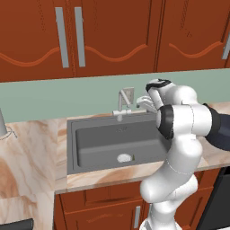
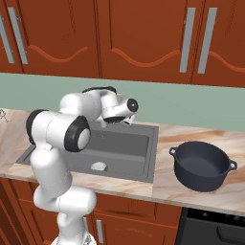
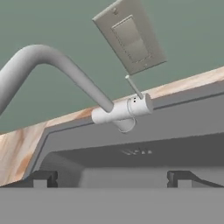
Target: Dump the lemon wedge from the pot into the sink. Then turn on the water and wash the lemon wedge. Then turn off the water and put the lemon wedge back in the pot.
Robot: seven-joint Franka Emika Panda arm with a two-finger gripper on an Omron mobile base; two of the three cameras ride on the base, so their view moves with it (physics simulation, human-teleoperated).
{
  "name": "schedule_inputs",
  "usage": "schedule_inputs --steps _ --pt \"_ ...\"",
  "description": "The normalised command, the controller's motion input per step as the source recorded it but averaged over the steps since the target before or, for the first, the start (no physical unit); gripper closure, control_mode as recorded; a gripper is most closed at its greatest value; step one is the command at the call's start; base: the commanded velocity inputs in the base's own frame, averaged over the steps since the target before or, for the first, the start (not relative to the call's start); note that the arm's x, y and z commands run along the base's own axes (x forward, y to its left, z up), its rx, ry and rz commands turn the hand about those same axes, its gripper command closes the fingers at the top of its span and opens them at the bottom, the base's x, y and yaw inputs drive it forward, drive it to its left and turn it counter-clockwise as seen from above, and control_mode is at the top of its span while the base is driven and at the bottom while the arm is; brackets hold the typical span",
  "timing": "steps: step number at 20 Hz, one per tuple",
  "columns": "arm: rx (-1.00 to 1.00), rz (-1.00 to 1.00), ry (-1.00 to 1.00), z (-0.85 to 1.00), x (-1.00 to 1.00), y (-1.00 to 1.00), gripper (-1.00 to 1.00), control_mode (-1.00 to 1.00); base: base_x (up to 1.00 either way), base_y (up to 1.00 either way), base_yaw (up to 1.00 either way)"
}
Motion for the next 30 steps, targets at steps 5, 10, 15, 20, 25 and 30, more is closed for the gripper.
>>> schedule_inputs --steps 5,10,15,20,25,30 --pt "0.0 0.17 0.0 -0.12 0.13 -0.04 -1.0 -1.0 0.0 0.0 0.0" --pt "0.0 0.17 0.0 -0.07 0.02 -0.08 -1.0 -1.0 0.0 0.0 0.0" --pt "0.0 0.09 0.0 0.0 0.0 0.01 -1.0 -1.0 0.0 0.0 0.0" --pt "0.0 -0.01 0.0 0.0 0.0 0.16 -1.0 -1.0 0.0 0.0 0.0" --pt "0.0 -0.06 -0.04 -0.06 0.0 0.27 -1.0 -1.0 0.0 0.0 0.0" --pt "0.0 -0.06 -0.05 -0.06 0.0 0.21 -1.0 -1.0 0.0 0.0 0.0"
